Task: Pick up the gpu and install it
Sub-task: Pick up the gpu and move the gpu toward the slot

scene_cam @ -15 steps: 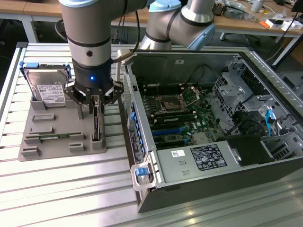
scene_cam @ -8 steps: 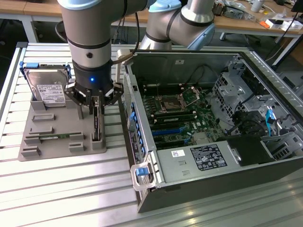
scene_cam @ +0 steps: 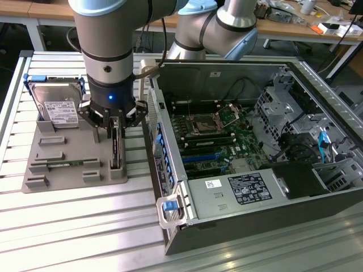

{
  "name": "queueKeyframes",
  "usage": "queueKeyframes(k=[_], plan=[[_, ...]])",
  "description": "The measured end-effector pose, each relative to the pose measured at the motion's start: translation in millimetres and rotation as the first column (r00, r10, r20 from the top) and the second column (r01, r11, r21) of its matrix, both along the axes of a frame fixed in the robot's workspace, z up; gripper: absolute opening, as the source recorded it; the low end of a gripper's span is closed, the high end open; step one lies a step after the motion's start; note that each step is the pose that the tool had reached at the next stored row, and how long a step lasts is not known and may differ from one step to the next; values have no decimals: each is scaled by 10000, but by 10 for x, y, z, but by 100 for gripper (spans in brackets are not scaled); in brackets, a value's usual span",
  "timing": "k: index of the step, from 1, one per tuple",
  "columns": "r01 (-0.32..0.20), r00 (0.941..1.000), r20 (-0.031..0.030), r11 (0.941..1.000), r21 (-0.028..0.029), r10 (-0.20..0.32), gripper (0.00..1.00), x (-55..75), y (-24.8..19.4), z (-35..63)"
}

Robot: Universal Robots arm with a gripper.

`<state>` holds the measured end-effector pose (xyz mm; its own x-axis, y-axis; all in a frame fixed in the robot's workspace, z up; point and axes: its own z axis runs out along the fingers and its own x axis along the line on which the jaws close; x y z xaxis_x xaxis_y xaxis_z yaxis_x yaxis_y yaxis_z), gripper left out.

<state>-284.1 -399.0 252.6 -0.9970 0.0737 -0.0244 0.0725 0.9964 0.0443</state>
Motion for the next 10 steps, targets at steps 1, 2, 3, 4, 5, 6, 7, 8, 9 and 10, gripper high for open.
queueKeyframes(k=[1, 2, 3, 4, 5, 6, 7, 8, 9, 10], plan=[[0, 10000, 0, 10000, 0, 0, 36, 0, 0, -5], [0, 10000, 1, 10000, 1, 0, 36, 0, 0, -12], [0, 10000, 0, 10000, 0, 0, 36, 0, 0, -17], [0, 10000, 0, 10000, 1, 0, 36, 0, 0, -23], [0, 10000, 1, 10000, 0, 0, 36, 0, 0, -31], [0, 10000, 0, 10000, 0, 0, 36, 0, 0, -38], [0, 10000, 1, 10000, 1, 0, 36, 0, 0, -42], [0, 10000, 1, 10000, 1, 0, 36, 0, 0, -48], [0, 10000, 0, 10000, 0, 0, 36, 0, 0, -55], [0, 10000, 0, 10000, 0, 0, 36, 0, 0, -62]])
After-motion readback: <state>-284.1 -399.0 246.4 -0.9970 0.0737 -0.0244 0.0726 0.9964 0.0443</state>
